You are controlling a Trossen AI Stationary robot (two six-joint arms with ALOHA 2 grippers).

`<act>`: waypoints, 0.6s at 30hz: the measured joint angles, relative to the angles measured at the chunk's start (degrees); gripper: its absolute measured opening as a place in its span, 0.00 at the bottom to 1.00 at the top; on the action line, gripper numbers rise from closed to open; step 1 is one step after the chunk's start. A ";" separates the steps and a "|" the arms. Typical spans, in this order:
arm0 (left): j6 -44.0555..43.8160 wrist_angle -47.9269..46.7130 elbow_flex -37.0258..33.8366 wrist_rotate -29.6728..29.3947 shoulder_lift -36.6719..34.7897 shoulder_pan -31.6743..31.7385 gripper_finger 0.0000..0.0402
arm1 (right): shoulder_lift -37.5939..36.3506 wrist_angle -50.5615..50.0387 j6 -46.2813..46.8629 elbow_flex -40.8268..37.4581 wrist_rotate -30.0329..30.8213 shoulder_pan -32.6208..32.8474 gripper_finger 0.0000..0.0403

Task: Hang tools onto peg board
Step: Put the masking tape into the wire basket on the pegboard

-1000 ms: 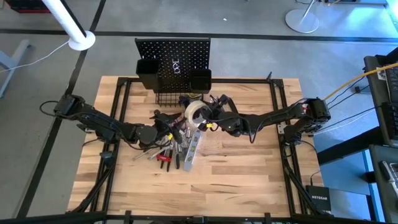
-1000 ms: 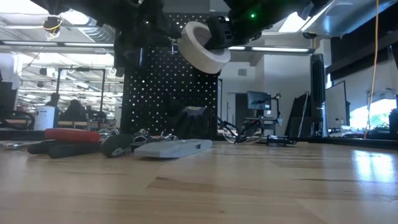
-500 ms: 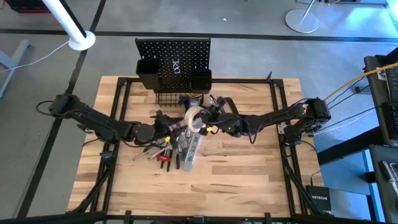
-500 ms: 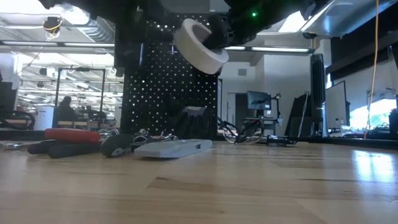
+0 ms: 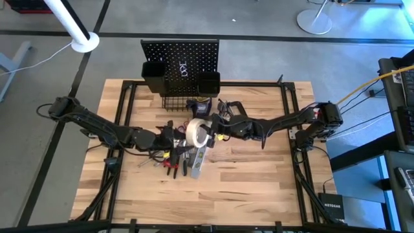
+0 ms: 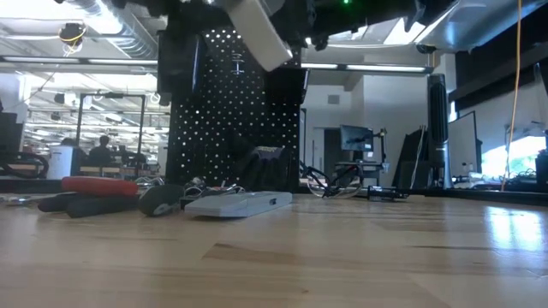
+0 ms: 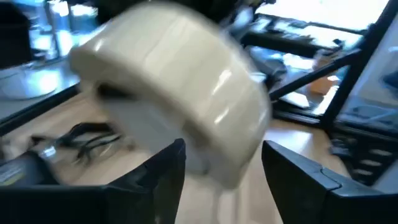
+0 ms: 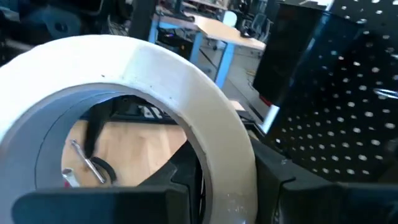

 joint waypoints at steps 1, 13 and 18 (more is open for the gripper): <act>0.58 0.58 -0.01 0.61 0.00 -0.06 0.47 | 0.56 1.11 0.13 0.00 -0.44 0.02 0.22; 4.43 1.11 -0.07 2.65 0.07 -1.29 0.25 | 3.37 7.23 1.16 0.02 -4.00 0.04 0.24; 5.54 0.62 -0.04 2.18 0.15 -1.39 0.19 | 3.37 7.45 1.80 0.11 -5.11 0.00 0.31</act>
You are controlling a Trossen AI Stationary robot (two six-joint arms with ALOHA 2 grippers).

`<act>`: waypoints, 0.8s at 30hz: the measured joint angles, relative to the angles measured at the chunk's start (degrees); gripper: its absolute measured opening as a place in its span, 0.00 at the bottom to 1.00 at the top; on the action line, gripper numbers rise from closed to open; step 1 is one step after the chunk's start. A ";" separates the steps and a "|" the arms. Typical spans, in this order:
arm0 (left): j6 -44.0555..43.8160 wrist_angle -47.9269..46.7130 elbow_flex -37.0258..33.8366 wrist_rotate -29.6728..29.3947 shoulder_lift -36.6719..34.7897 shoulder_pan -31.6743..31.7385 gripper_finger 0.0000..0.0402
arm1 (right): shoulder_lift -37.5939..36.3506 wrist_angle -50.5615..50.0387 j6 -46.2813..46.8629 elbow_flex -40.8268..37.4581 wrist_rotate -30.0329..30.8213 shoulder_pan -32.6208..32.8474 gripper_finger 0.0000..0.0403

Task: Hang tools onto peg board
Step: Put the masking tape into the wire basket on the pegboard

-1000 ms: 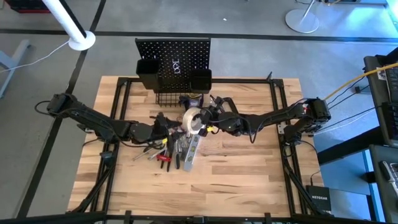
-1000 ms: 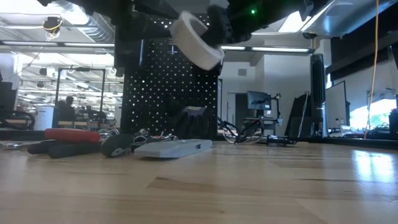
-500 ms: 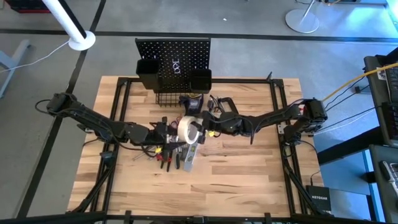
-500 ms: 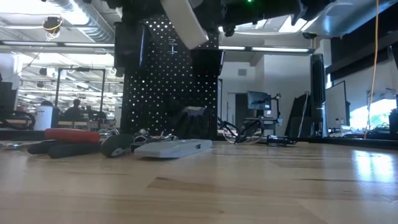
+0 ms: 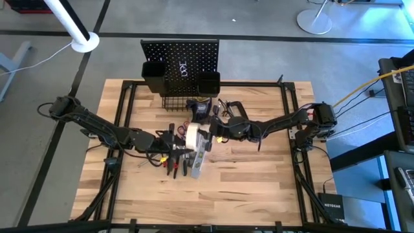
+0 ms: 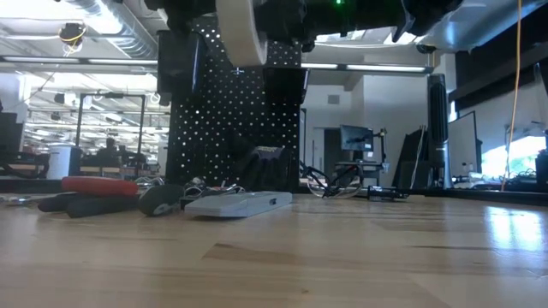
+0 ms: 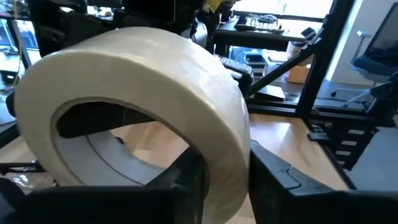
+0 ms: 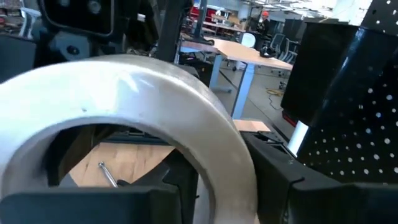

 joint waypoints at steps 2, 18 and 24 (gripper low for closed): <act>0.17 -0.37 0.00 -1.12 -0.15 -0.15 0.18 | -0.82 -1.83 0.10 -0.02 0.34 -0.02 0.34; -5.04 -6.92 0.04 -29.67 -3.11 -5.62 0.17 | -11.30 -26.49 9.97 -0.07 -6.30 0.00 0.48; -4.99 1.39 0.07 -33.46 2.29 -5.20 0.17 | -6.60 -21.20 10.07 -0.09 -5.61 0.04 0.48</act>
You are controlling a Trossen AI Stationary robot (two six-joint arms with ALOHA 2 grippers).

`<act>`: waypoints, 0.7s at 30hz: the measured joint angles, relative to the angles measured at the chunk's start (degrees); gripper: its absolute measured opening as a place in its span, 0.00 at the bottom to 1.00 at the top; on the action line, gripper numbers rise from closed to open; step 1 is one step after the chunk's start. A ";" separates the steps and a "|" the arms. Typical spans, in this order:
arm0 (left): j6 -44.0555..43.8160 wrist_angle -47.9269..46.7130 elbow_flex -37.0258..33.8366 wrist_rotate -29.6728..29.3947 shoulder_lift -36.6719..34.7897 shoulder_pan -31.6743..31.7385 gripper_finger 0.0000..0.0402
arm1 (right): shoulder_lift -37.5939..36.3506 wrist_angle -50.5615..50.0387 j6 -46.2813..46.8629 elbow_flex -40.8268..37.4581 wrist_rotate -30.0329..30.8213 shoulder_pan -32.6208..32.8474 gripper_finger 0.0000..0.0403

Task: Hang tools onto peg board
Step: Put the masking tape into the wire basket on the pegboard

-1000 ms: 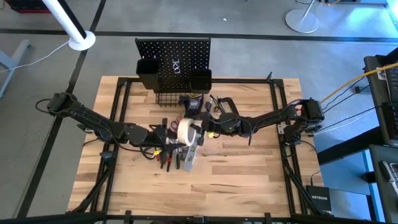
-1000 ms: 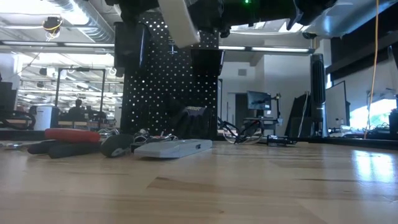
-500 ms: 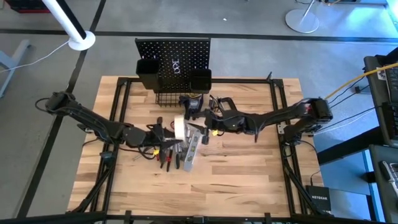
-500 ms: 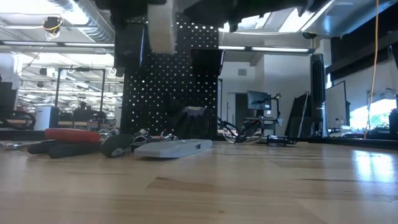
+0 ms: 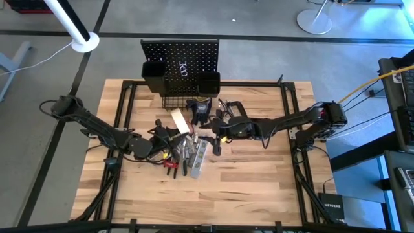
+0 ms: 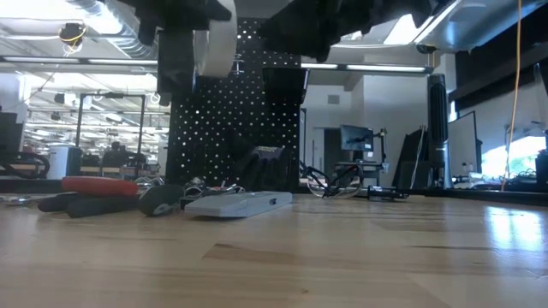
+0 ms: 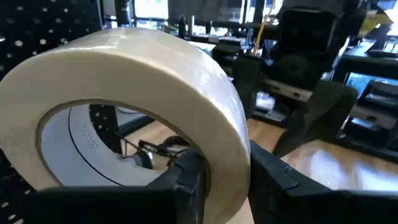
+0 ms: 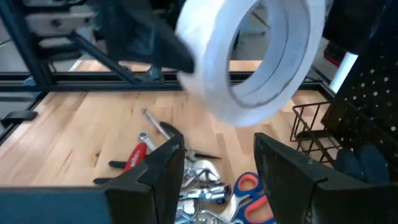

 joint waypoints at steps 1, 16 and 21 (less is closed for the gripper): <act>-1.45 -0.71 -0.02 -0.13 0.36 0.00 0.17 | 0.18 -0.32 -0.02 0.00 0.09 -0.02 0.48; -15.00 -36.05 12.96 29.34 4.59 3.65 0.17 | -11.47 -40.55 -1.21 -0.06 3.89 7.90 0.48; -6.66 -38.29 21.09 38.42 13.39 10.53 0.17 | -17.42 -54.44 6.23 -0.04 6.38 11.42 0.48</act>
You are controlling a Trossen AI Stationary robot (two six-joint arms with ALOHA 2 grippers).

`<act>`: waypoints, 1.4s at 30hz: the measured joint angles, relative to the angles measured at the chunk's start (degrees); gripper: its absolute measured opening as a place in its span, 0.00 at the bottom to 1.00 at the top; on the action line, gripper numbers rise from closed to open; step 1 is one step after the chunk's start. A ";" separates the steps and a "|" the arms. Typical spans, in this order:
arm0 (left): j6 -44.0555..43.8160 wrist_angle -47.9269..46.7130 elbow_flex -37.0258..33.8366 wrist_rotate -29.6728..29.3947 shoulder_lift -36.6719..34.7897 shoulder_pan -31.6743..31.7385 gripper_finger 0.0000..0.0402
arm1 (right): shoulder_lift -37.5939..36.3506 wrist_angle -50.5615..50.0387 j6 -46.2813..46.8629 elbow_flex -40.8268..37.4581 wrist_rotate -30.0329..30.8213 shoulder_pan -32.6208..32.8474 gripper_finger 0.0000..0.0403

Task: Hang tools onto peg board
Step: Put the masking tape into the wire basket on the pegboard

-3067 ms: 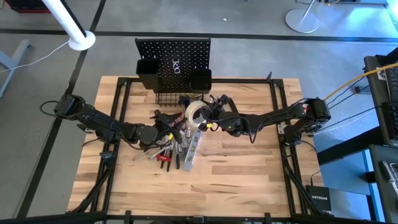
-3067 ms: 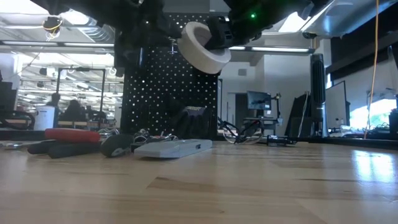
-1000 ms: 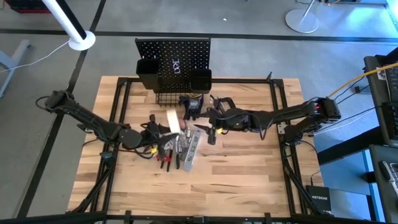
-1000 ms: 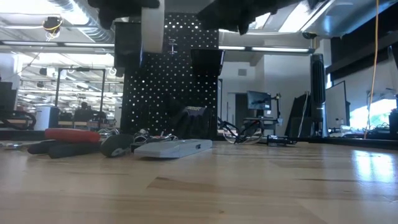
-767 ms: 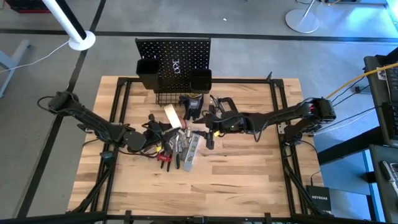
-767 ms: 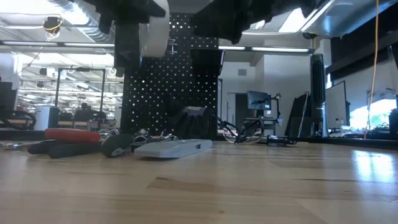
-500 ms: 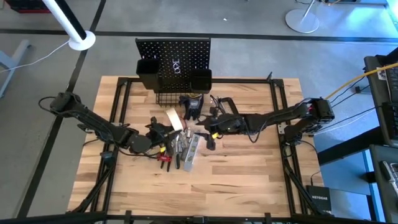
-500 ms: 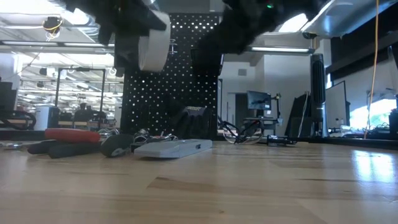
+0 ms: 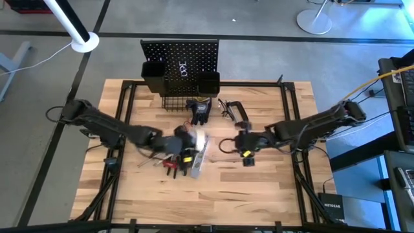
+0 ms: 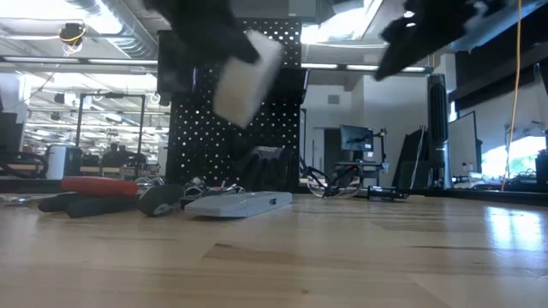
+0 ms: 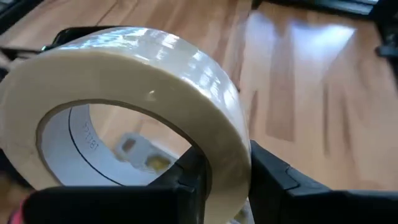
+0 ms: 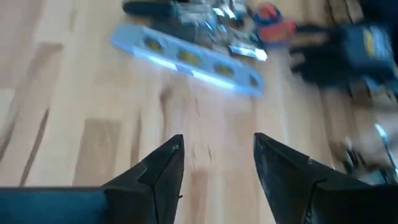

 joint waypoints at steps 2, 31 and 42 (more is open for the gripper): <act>4.58 -0.21 3.46 4.35 4.53 2.38 0.17 | -2.20 -5.30 3.86 0.00 1.95 1.33 0.48; 42.10 -3.09 22.50 23.07 33.88 13.05 0.30 | -8.43 -0.20 19.69 -12.51 8.32 -1.70 0.48; 38.07 -5.83 22.50 18.20 28.79 11.43 0.49 | -7.83 5.55 21.87 -13.35 5.48 -6.65 0.50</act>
